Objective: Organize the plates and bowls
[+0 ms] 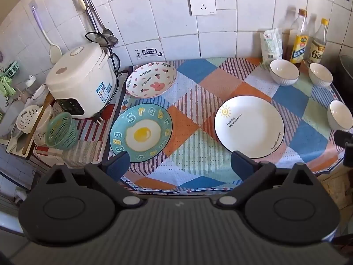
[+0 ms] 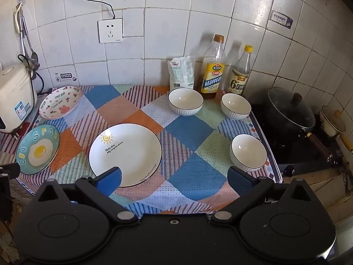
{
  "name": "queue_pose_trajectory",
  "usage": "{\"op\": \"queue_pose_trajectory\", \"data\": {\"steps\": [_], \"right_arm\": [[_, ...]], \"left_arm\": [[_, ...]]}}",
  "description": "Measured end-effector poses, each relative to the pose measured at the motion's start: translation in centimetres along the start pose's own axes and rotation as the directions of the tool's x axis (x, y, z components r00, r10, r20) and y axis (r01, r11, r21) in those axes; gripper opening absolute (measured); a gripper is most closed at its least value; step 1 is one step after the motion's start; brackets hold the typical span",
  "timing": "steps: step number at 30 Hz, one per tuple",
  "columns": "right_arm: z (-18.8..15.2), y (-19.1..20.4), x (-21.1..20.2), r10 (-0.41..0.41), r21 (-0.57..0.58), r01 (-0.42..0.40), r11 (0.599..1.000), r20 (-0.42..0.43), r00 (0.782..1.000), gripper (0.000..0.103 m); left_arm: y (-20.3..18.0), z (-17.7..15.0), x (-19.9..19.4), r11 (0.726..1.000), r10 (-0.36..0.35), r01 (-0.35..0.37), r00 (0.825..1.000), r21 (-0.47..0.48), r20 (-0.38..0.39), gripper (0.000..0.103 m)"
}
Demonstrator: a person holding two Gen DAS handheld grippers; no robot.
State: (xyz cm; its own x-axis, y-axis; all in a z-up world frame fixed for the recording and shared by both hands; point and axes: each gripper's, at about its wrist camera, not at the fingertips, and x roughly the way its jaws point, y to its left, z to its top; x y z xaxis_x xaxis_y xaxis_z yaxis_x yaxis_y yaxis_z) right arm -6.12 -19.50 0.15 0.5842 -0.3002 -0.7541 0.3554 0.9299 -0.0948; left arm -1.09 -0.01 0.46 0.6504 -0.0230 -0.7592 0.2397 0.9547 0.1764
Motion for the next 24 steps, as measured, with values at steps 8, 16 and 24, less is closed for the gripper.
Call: {"op": "queue_pose_trajectory", "data": {"steps": [8,16,24], "right_arm": [[0.0,0.2,-0.2,-0.006,-0.033,0.006,0.999,0.0,1.0,0.103],[0.1,0.3,0.1,-0.01,-0.047,0.009,0.999,-0.022,1.0,0.103],[0.1,0.4,0.0,-0.01,-0.053,0.01,0.999,-0.017,1.0,0.103]], "left_arm": [[1.5,0.7,0.0,1.0,-0.017,0.017,0.999,-0.017,-0.035,0.099],[1.3,0.3,-0.2,0.999,-0.054,0.054,0.998,-0.003,-0.041,0.099],[1.0,0.2,0.4,0.998,-0.067,0.067,0.996,-0.003,-0.051,0.099]]}}
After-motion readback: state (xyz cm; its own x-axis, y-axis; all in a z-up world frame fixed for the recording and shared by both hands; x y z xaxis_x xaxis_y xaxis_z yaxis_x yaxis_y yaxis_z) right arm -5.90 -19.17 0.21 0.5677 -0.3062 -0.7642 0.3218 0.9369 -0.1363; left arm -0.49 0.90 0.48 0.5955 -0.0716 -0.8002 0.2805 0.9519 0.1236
